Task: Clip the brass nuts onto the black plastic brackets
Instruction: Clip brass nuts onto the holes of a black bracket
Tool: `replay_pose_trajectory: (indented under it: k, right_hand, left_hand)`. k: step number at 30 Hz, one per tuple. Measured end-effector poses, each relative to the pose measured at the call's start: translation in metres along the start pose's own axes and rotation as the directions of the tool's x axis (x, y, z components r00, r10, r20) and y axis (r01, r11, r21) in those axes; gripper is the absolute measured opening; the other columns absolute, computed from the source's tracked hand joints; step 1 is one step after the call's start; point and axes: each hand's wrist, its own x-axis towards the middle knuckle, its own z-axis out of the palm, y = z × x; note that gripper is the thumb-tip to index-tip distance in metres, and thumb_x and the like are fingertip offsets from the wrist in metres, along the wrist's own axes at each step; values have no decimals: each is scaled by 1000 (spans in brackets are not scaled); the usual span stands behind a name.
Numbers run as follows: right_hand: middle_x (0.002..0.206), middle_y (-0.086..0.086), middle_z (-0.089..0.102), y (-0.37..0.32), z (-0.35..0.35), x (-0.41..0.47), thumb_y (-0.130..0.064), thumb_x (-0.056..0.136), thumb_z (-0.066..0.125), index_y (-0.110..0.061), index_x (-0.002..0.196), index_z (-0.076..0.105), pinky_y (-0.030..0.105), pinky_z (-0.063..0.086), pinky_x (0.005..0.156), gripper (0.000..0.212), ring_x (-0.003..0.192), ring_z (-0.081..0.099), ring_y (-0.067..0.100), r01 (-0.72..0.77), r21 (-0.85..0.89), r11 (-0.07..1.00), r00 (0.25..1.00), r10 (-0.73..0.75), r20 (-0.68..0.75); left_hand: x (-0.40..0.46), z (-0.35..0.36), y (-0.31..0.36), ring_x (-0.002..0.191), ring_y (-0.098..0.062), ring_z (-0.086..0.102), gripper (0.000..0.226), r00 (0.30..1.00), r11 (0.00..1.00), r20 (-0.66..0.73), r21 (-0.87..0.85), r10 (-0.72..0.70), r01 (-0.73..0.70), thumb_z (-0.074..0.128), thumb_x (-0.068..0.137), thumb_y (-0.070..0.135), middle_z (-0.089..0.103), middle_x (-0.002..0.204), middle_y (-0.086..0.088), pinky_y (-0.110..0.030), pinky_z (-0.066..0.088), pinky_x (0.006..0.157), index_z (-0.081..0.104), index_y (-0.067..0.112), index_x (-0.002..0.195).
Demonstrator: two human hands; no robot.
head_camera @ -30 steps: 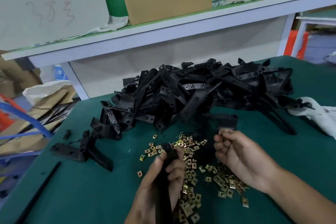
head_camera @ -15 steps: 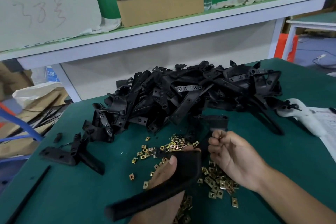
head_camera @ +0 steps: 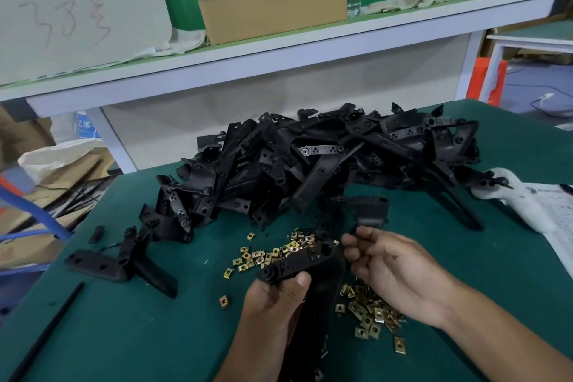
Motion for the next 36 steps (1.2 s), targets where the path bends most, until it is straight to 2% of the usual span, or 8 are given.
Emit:
replay_pose_trajectory:
  k: [2,5,11,14,17,22,29,36]
  right_hand:
    - [88,16,71,2,1,-1,12,95,36,-1,113,52,26,48,51,28,61,58,17,-21,-62,998,1000,20,-23]
    - [89,12,70,3,1,-3,2,101,43,4,122,58,24,46,52,27,61,53,12,-64,-128,990,998,63,-12]
    - [107,11,69,1,5,-7,-15,90,57,-8,117,75,39,49,98,33,92,63,19,-18,-262,965,998,35,60]
    - [100,5,62,1,6,-7,-19,91,58,-16,122,73,33,51,90,35,91,63,15,24,-270,963,998,-9,57]
    - [92,2,63,-2,3,-4,-17,88,62,-17,120,75,24,55,79,34,84,65,12,51,-223,973,998,-41,51]
    - [100,6,73,-2,-4,-1,-7,86,66,-14,118,75,23,57,70,34,88,71,14,41,-175,984,998,-32,57]
    - [78,5,62,-2,-4,3,-9,86,59,-1,119,69,21,41,45,35,56,47,9,68,-42,997,996,-71,-49]
    - [59,-2,37,0,0,2,-25,96,56,-4,112,57,20,37,46,26,52,35,8,93,-174,980,990,-109,-84]
  left_hand:
    - [0,-2,-1,110,-34,69,47,1000,1000,4,16,-7,7,82,76,38,71,113,-22,-40,59,89,75,9,112]
    - [0,-1,-3,112,-36,68,49,999,998,10,42,-42,42,82,76,42,70,115,-23,-49,57,95,75,14,116]
    - [1,0,-6,112,-40,68,50,998,998,6,3,-60,60,84,71,41,71,116,-26,-49,57,96,76,17,115]
    - [-1,1,-6,112,-45,65,52,997,998,-38,5,-69,69,86,67,43,65,116,-34,-57,51,101,77,17,111]
    - [-2,2,-5,113,-42,66,52,998,998,-22,11,-59,59,86,70,45,63,120,-35,-52,53,101,76,18,114]
    - [-2,2,-4,110,-40,68,58,999,998,9,38,-52,51,89,66,54,70,113,-28,-51,54,98,76,23,114]
    - [-4,4,1,107,-33,71,47,999,997,31,67,-33,31,84,73,47,74,108,-21,-32,59,84,76,24,113]
    - [-6,8,5,106,-30,72,38,999,999,39,11,-36,35,84,77,36,76,110,-16,-27,59,79,77,21,111]
